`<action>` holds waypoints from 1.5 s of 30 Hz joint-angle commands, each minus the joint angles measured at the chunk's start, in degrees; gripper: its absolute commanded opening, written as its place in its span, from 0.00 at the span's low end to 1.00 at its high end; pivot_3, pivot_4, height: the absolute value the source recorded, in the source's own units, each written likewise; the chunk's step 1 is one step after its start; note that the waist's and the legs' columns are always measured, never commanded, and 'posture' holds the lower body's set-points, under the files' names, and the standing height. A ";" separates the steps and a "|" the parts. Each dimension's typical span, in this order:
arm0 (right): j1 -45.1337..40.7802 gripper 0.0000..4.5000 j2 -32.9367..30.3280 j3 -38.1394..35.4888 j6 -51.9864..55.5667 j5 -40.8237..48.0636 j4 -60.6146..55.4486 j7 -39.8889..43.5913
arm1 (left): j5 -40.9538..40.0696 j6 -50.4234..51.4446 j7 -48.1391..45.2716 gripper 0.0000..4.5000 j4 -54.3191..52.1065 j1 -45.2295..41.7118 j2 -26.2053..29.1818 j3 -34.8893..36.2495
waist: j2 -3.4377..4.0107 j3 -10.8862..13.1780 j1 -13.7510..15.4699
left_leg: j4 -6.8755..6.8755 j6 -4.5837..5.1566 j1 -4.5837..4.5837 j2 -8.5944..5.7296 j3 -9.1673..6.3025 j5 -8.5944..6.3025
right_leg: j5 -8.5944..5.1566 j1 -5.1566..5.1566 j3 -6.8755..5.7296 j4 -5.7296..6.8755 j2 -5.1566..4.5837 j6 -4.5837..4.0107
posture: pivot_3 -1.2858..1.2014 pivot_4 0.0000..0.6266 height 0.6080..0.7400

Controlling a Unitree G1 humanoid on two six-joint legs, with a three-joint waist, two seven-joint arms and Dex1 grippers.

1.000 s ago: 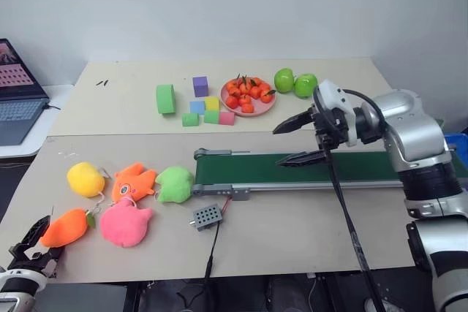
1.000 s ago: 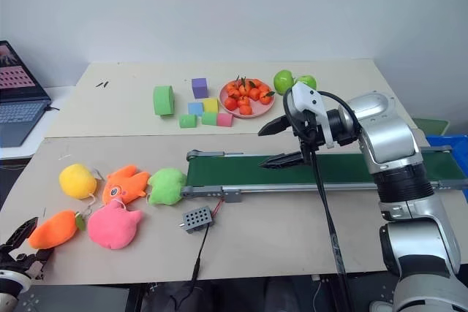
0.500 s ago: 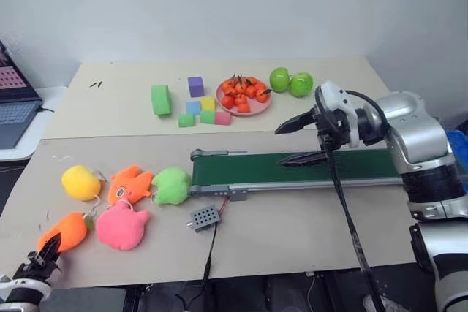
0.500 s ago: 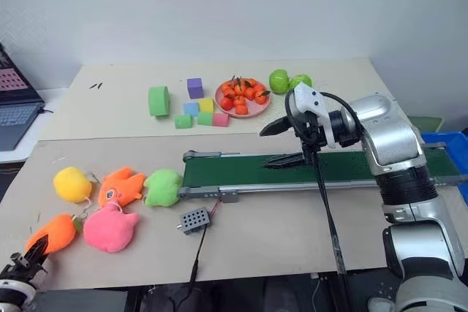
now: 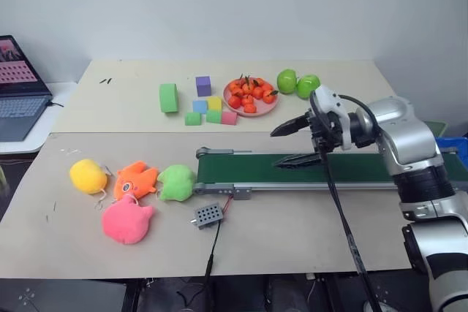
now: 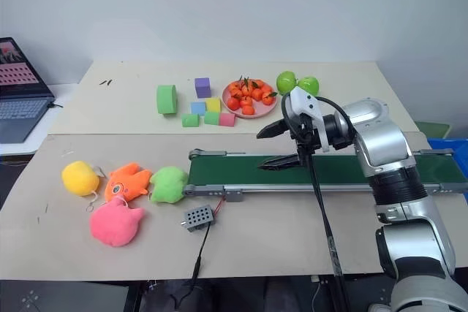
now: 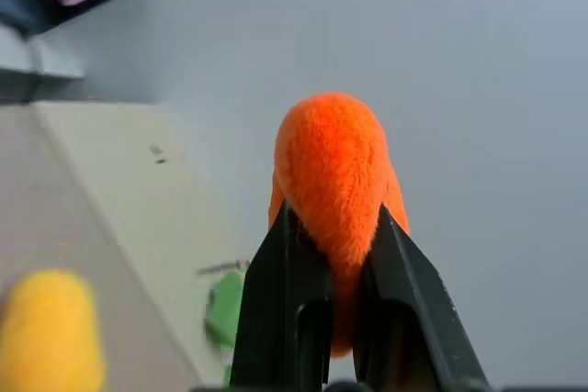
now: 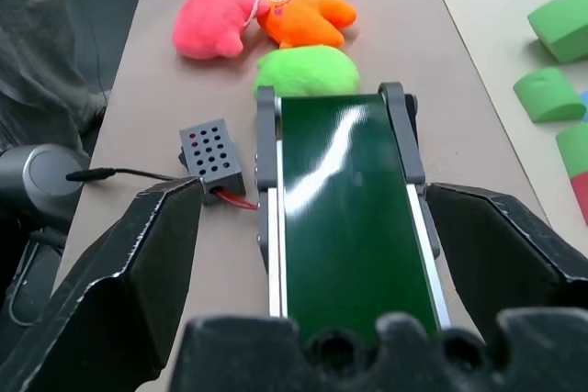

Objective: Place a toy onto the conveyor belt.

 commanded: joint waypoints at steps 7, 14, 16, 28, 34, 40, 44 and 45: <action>1.60 1.00 -1.14 -2.54 0.27 0.79 -3.65 -1.93 | 35.75 -4.74 -8.18 0.00 -14.77 -22.71 24.06 -35.05 | -0.02 0.02 -0.89 | -0.10 0.03 -0.07 0.01 0.08 -0.01 | 0.01 -0.03 0.01 -0.01 0.12 0.00 | 0.52 0.24 1.00; 3.88 1.00 -3.52 -4.51 0.79 0.98 -5.42 -4.41 | 89.83 -29.78 -28.44 0.00 -5.42 -44.57 34.29 -74.10 | 0.13 0.12 -1.44 | -0.27 0.13 -0.13 0.08 0.87 -0.05 | 0.01 -0.08 0.04 -0.16 0.19 0.01 | 0.52 0.24 1.00; 4.56 1.00 -4.25 -5.20 1.07 1.02 -6.07 -5.15 | 98.36 -39.51 -30.85 0.00 -1.02 -46.87 32.00 -78.10 | 0.14 0.12 -1.70 | -0.36 0.13 -0.15 0.13 1.00 -0.05 | 0.01 -0.21 0.10 -0.18 0.19 0.01 | 0.52 0.24 1.00; 11.53 1.00 -7.27 -9.83 5.07 3.09 -14.18 -10.79 | 133.28 -78.09 -14.61 0.00 16.69 -43.28 25.02 -80.20 | 0.13 0.13 -0.94 | -0.22 0.36 -0.55 0.13 1.01 -0.16 | 0.07 -0.40 0.01 -0.39 0.17 0.13 | 0.52 0.24 1.00; 13.48 1.00 -8.22 -11.04 6.51 4.06 -16.75 -12.85 | 135.93 -84.21 -13.64 0.00 23.69 -42.72 20.48 -83.19 | 0.15 0.13 -0.94 | 0.02 0.41 -0.63 0.11 0.99 -0.20 | 0.13 -0.36 -0.02 -0.36 0.16 0.24 | 0.52 0.24 1.00; 14.61 1.00 -8.75 -11.85 7.52 4.78 -18.33 -14.03 | 138.30 -85.99 -14.24 0.00 26.04 -43.02 15.90 -85.06 | 0.14 0.13 -0.95 | 0.08 0.44 -0.70 0.09 0.99 -0.21 | 0.14 -0.40 -0.04 -0.36 0.15 0.25 | 0.52 0.24 1.00; 15.32 1.00 -9.15 -12.25 7.97 5.29 -19.20 -14.91 | 139.80 -87.33 -15.35 0.00 27.37 -43.01 14.40 -86.87 | 0.14 0.13 -0.95 | 0.10 0.44 -0.68 0.10 1.00 -0.21 | 0.14 -0.38 -0.04 -0.35 0.15 0.26 | 0.52 0.24 1.00; 15.59 1.00 -9.39 -12.42 8.07 5.46 -19.37 -15.08 | 139.90 -88.14 -15.42 0.00 28.31 -43.32 14.22 -87.20 | 0.14 0.13 -1.02 | 0.10 0.44 -0.69 0.10 1.00 -0.21 | 0.14 -0.38 -0.04 -0.34 0.15 0.26 | 0.52 0.24 1.00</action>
